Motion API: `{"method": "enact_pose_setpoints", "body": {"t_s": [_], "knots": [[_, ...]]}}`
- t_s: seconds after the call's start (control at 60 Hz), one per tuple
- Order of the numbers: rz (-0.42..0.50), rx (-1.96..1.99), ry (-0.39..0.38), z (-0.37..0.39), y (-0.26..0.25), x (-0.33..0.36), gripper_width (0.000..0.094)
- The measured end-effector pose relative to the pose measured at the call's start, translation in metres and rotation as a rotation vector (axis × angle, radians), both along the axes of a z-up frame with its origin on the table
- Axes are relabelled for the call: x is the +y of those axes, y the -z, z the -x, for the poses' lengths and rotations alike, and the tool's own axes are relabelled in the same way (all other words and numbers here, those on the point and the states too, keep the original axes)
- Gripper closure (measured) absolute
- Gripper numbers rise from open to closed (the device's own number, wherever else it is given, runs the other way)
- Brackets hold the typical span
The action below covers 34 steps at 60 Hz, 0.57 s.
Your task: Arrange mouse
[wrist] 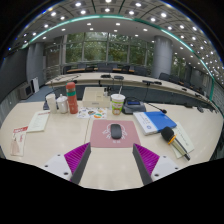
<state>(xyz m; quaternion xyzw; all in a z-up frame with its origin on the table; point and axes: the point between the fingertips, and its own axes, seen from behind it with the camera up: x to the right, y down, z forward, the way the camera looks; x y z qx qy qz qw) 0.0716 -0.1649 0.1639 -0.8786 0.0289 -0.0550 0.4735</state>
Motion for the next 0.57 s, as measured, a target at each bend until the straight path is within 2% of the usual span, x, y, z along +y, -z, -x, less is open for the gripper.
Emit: {"method": "enact_pose_setpoints", "body": {"t_s": [0.3, 0.567], "knots": [[-0.006, -0.031, 0.033, 0.045, -0.032, -0.164, 0.008], [-0.039, -0.033, 0.042, 0.065, -0.053, -0.206, 0.0078]]}}
